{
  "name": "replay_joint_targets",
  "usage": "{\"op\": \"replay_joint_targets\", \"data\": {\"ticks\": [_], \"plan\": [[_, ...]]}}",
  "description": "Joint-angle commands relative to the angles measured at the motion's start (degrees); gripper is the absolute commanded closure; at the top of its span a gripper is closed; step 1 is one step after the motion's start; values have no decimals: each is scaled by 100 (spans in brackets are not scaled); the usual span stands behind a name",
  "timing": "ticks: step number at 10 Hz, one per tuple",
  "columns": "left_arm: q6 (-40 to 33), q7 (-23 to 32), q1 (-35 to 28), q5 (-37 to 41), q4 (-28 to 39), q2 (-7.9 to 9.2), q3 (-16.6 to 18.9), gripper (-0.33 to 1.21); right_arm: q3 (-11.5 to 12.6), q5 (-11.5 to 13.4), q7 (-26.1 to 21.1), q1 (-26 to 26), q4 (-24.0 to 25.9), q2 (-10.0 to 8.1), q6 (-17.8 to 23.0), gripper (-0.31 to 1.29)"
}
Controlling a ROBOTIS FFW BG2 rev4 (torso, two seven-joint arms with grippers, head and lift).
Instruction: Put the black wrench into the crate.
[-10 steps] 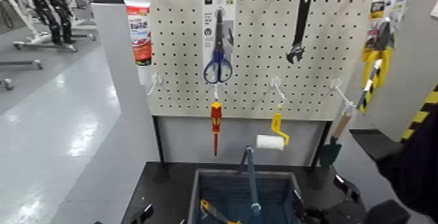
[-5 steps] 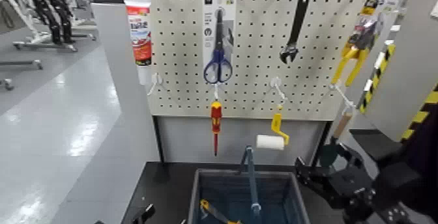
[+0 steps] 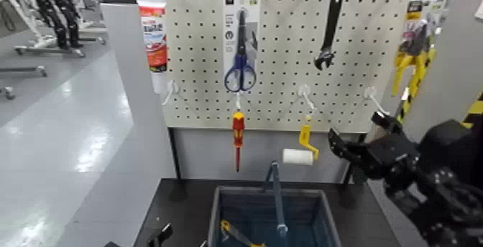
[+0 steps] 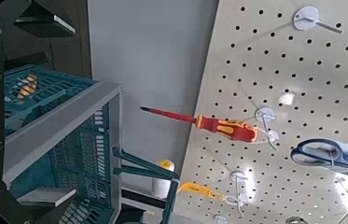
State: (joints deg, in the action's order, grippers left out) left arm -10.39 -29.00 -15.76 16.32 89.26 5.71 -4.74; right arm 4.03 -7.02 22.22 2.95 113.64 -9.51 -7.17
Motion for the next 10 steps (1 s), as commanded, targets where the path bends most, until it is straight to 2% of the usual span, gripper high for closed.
{"op": "replay_joint_targets", "data": {"ticks": [1,3,5,6,10], "plan": [[11,0,29,12,-5,18,-27,10,72,-10,221,-585,1,-34,-346,9],[19,0,56,20,-14,36,-62,10,54,-115,502,-1068,-96,-95,-654,9],[28,0,82,29,-23,53,-98,10,10,-291,696,-1516,-342,-157,-672,9],[28,9,91,38,-23,62,-115,10,1,-291,810,-1701,-430,-174,-716,9],[28,0,126,47,-40,71,-133,10,-104,-467,1566,-2439,-1045,-166,-891,10]]}}
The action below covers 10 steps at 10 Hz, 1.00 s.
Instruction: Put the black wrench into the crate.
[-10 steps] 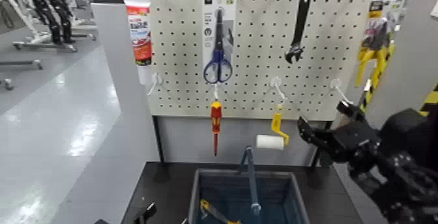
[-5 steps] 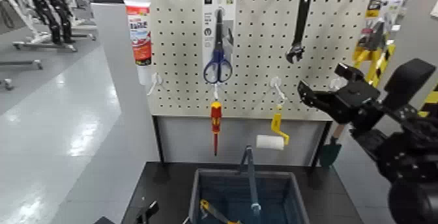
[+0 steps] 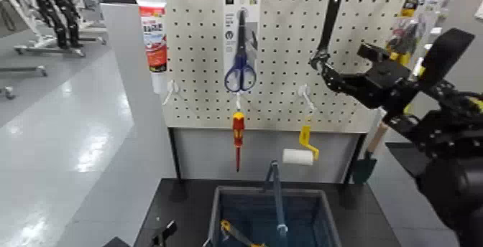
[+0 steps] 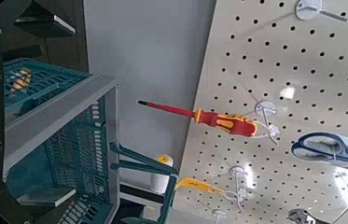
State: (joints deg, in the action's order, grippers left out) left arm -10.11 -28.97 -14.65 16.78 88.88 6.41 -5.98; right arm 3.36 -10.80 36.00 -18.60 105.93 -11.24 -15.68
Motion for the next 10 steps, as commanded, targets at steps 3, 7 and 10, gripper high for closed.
{"op": "replay_joint_targets", "data": {"ticks": [3,7,10], "plan": [[0,-4,32,1,-20,18,-35,10,-160,-265,399,-636,-644,25,100,14],[0,-4,41,10,-28,36,-44,10,-310,-476,1076,-1084,-1188,-36,-111,55],[-9,-4,41,10,-20,36,-44,10,-310,-326,1041,-1102,-1057,-63,-173,111]]}}
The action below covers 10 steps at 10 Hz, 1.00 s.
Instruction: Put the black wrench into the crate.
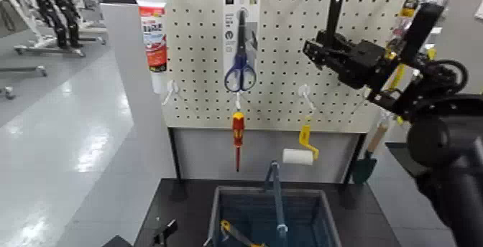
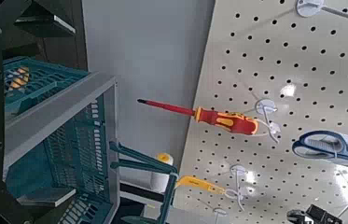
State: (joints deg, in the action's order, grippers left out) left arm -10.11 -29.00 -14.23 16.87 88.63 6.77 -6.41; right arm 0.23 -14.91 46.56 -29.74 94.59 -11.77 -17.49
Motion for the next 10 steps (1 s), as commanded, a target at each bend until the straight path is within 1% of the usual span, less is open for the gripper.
{"op": "replay_joint_targets", "data": {"ticks": [1,7,8,9,10], "plan": [[-9,0,-1,0,5,0,-9,10,21,93,-24,21,104,-9,8,111],[0,0,-10,9,5,9,-18,10,39,243,-68,30,236,-18,26,111],[0,0,-10,9,5,9,-18,10,74,243,-121,65,332,-18,35,111],[0,0,-10,9,14,9,-18,10,118,252,-182,135,631,-27,-44,111],[0,0,-10,9,14,0,-18,10,153,295,-279,232,1106,-36,-167,111]]}}
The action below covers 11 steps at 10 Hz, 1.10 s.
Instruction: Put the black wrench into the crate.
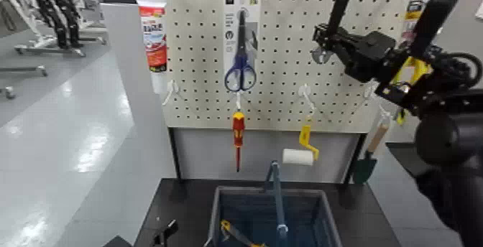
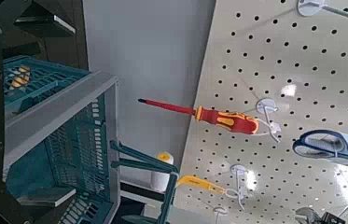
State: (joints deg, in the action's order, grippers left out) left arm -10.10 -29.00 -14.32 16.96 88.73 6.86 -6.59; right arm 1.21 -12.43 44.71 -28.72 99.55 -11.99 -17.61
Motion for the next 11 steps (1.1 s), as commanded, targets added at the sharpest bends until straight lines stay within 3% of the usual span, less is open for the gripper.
{"op": "replay_joint_targets", "data": {"ticks": [1,4,7,9,11], "plan": [[0,0,-1,0,4,-9,9,10,90,65,-156,209,1005,-14,-208,111],[0,0,-1,0,4,18,0,10,81,74,-367,710,1902,92,-445,111],[0,9,-10,0,22,26,0,10,151,4,-797,1835,2367,329,-823,111],[-9,26,-36,0,31,9,18,10,318,-14,-850,2468,2323,549,-990,111],[-9,26,-36,0,39,35,-9,10,310,-40,-920,2925,2095,549,-1253,111]]}}
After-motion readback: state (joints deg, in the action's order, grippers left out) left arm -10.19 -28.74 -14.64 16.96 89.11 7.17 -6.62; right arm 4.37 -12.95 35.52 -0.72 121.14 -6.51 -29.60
